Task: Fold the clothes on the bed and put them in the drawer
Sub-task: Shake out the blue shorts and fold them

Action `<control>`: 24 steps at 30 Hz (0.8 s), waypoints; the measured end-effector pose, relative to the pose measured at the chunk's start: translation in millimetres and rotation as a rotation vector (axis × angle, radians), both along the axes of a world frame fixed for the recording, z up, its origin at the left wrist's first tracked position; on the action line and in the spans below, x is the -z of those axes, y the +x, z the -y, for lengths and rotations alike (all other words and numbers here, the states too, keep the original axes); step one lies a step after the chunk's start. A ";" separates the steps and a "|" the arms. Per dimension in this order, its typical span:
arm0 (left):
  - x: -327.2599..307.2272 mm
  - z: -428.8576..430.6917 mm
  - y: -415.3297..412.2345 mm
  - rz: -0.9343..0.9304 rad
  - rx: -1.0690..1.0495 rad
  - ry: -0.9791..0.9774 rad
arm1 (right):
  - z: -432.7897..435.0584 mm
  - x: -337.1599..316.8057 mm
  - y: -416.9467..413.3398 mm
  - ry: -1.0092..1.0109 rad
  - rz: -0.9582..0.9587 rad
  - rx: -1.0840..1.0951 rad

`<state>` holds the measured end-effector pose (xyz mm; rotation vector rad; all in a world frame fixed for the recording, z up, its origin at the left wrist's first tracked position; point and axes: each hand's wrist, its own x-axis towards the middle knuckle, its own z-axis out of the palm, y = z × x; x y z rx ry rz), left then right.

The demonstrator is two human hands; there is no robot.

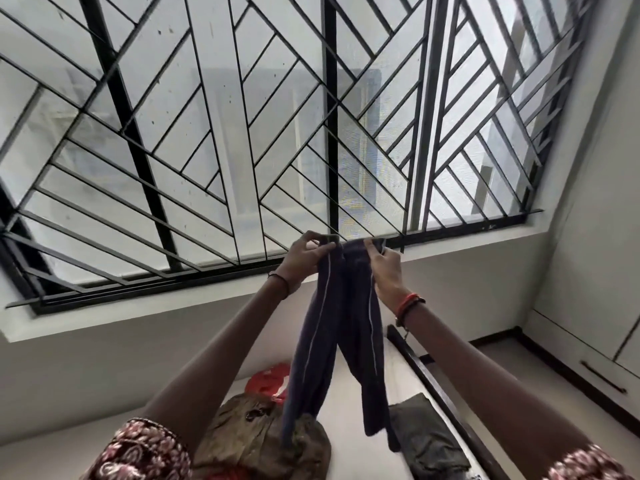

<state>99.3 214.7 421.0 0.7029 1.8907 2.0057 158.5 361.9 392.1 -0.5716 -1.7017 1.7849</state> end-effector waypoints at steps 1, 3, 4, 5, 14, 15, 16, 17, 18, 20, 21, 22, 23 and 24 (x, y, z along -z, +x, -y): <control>1.7 -4.9 1.5 -0.006 0.018 0.005 | 3.9 0.3 -5.6 0.015 -0.005 -0.034; 3.3 -13.0 5.0 -0.004 0.067 0.003 | 11.3 -0.9 -11.7 0.045 -0.005 -0.085; 1.7 -15.5 6.5 0.005 0.087 0.000 | 13.4 -3.0 -11.9 0.052 -0.001 -0.099; 1.5 -15.5 7.0 0.030 0.103 -0.003 | 14.5 -2.6 -13.0 0.048 0.000 -0.114; 3.0 2.3 2.8 0.182 0.200 -0.043 | 22.0 -6.9 3.6 0.129 -0.039 -0.352; 4.3 4.8 0.6 0.161 0.225 -0.077 | 20.3 -7.6 5.4 0.140 -0.052 -0.362; 6.3 8.0 -2.1 0.143 0.249 -0.108 | 18.2 -7.3 5.8 0.136 -0.060 -0.371; 8.3 11.6 -5.1 0.123 0.261 -0.134 | 16.6 -6.8 5.9 0.110 -0.067 -0.373; 9.6 14.5 -8.1 0.097 0.268 -0.153 | 14.1 -5.7 5.0 0.073 -0.073 -0.362; 10.9 19.6 -10.6 -0.002 0.259 -0.185 | 11.5 -2.6 3.1 -0.025 -0.060 -0.323; 11.4 20.2 -12.7 -0.076 0.256 -0.210 | 10.3 -1.3 2.3 -0.061 -0.045 -0.325; 11.0 20.8 -14.2 -0.157 0.262 -0.248 | 9.8 -0.3 2.4 -0.078 -0.036 -0.342; 9.9 20.6 -15.2 -0.260 0.267 -0.302 | 9.8 -0.3 4.2 -0.089 -0.032 -0.365; 8.9 18.6 -17.3 -0.406 0.249 -0.381 | 9.3 -1.4 5.8 -0.098 -0.038 -0.393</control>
